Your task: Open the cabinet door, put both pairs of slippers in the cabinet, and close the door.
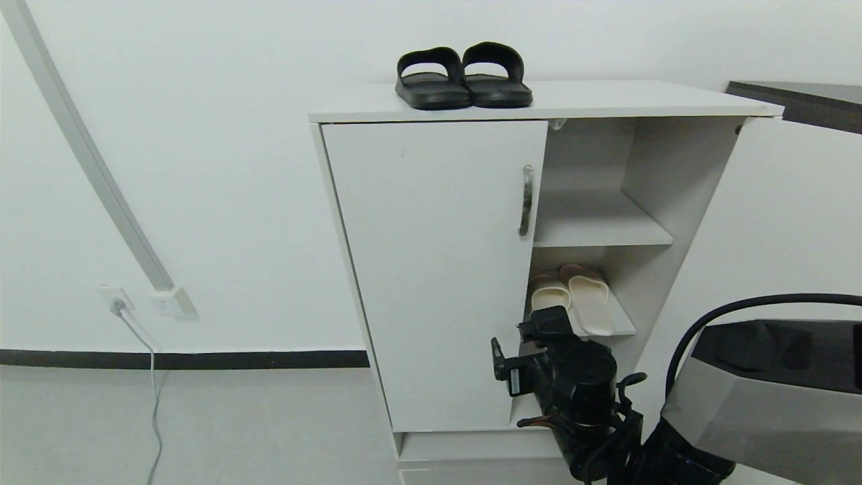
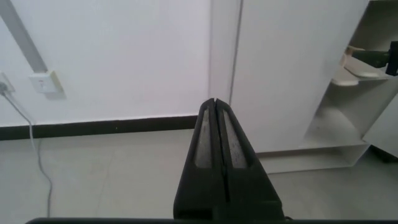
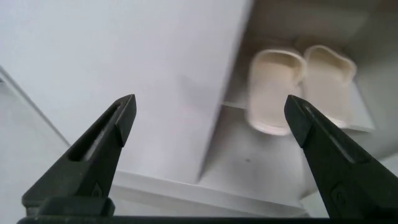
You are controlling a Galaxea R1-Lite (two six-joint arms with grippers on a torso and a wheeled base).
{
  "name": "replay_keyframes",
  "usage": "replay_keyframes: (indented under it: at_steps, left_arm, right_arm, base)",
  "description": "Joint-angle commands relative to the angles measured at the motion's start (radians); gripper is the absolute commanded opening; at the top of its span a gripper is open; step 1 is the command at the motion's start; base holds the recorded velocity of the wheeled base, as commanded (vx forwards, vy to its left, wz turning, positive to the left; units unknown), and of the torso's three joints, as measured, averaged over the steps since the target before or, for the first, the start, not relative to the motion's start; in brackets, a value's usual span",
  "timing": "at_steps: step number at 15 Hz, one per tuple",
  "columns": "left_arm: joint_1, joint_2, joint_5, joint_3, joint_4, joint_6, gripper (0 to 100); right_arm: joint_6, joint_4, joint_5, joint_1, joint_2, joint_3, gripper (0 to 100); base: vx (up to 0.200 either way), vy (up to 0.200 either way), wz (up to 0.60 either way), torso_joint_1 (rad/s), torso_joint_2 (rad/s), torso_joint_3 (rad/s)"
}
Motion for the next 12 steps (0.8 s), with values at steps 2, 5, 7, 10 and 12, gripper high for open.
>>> replay_keyframes:
  at_steps: [2, 5, 7, 10, 12]
  left_arm:
    - [0.0, 0.0, 0.0, 0.0, 0.0, 0.0, 0]
    - [0.0, 0.002, 0.002, 0.0, 0.0, -0.002, 0]
    - [0.0, 0.0, 0.005, 0.0, 0.0, -0.004, 0]
    - [0.0, 0.0, 0.005, 0.0, 0.0, -0.005, 0]
    - [0.0, 0.002, 0.005, 0.0, 0.0, -0.004, 0]
  right_arm:
    - [-0.006, -0.016, 0.001, 0.002, 0.003, 0.013, 100]
    - [-0.007, -0.029, 0.003, 0.0, 0.002, 0.014, 100]
    - [-0.006, -0.035, 0.012, -0.005, 0.002, 0.016, 100]
    - [-0.02, -0.049, 0.023, -0.008, 0.003, 0.025, 100]
    - [-0.021, -0.052, 0.028, -0.011, 0.003, 0.031, 100]
  base:
    - [0.0, 0.2, 0.0, 0.007, 0.0, 0.002]
    - [0.0, 0.067, 0.0, 0.002, 0.0, 0.001]
    - [0.0, 0.0, 0.0, 0.0, 0.0, 0.0]
    - [0.0, 0.0, 0.0, 0.0, 0.0, 0.0]
    - [0.0, 0.0, 0.0, 0.0, 0.0, 0.0]
